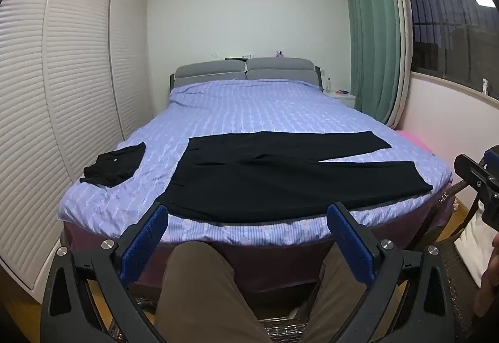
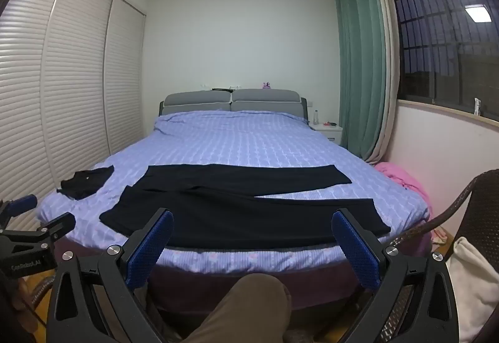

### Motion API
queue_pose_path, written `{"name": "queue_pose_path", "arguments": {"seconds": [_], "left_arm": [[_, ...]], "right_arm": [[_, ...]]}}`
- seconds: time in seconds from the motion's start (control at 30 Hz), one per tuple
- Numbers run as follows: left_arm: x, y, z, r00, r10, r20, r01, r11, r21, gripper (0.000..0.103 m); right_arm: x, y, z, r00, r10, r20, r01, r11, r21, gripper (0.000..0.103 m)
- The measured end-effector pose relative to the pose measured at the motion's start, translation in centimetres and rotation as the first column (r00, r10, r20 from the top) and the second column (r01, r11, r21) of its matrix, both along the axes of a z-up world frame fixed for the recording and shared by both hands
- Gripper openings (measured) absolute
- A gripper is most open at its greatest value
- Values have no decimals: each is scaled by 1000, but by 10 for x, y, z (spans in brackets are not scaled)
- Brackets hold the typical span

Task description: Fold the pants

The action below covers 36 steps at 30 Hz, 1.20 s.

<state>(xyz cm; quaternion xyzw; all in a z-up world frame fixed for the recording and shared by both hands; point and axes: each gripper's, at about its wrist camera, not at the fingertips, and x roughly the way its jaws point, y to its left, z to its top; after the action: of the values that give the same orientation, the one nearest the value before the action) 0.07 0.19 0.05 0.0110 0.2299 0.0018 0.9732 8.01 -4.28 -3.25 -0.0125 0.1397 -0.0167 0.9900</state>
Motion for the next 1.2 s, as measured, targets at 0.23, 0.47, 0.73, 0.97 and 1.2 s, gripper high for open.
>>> {"name": "queue_pose_path", "arguments": {"seconds": [0.23, 0.47, 0.73, 0.97, 1.2], "left_arm": [[-2, 5, 1, 1000, 2, 19, -2, 1000, -5, 103], [-4, -2, 6, 999, -1, 33, 1, 1000, 9, 103], [-8, 1, 7, 999, 3, 52, -3, 1000, 6, 103], [-6, 3, 9, 998, 5, 57, -5, 1000, 6, 103], [-8, 4, 10, 998, 9, 65, -9, 1000, 6, 103]], "right_arm": [[2, -1, 0, 1000, -2, -4, 2, 1000, 4, 103], [2, 0, -2, 1000, -6, -2, 6, 1000, 9, 103], [-3, -2, 0, 1000, -11, 9, 10, 1000, 13, 103], [-3, -3, 2, 1000, -11, 8, 11, 1000, 13, 103], [-4, -2, 2, 1000, -11, 8, 11, 1000, 14, 103]]}}
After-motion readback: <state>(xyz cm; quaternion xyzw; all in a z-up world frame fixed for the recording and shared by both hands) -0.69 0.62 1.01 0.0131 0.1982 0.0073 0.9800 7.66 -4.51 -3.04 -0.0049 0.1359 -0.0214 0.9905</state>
